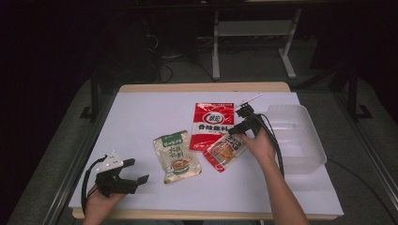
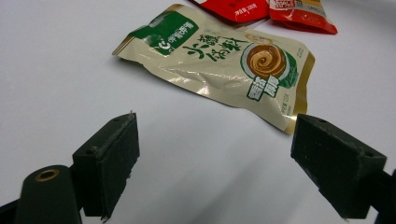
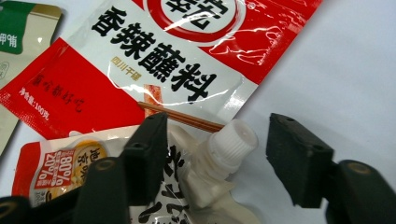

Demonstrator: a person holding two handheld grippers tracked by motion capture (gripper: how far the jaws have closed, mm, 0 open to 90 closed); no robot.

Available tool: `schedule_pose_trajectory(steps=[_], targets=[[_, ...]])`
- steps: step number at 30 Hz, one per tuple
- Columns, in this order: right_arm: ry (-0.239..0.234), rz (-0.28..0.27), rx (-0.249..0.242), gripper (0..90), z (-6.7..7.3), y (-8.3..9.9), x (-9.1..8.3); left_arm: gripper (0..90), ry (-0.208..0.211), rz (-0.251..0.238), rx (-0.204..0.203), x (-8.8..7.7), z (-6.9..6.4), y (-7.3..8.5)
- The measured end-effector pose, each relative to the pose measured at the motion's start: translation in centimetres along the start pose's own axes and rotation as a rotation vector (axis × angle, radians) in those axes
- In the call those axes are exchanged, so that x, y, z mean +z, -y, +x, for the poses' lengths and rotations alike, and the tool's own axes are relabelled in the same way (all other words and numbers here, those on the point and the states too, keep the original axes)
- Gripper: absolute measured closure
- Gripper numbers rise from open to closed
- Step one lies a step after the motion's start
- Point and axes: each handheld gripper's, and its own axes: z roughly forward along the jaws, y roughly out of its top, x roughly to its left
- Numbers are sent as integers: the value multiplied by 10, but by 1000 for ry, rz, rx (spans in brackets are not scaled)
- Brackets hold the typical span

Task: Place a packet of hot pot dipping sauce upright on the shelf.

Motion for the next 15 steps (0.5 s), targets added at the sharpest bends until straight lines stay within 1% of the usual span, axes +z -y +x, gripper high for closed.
schedule_pose_trajectory(steps=[3, 6, 9, 12, 13, 15], targets=[[11, 7, 19, 456, -2, 1, 2, 153, -1, 1, 2, 0, 0, 0], [4, 11, 45, 497, -3, 2, 4, 153, -2, 2, 2, 0, -1, 0], [-6, 9, 37, 555, -1, 2, 5, 153, -3, 2, 4, 0, -1, 0], [-2, 5, 31, 631, -1, 2, 5, 153, -4, 2, 4, 0, -1, 0], [-13, 2, 34, 637, -1, 3, 4, 153, -4, 2, 5, 0, -1, 0], [-15, 2, 37, 648, -1, 3, 3, 153, -5, 2, 5, 0, -1, 0]])
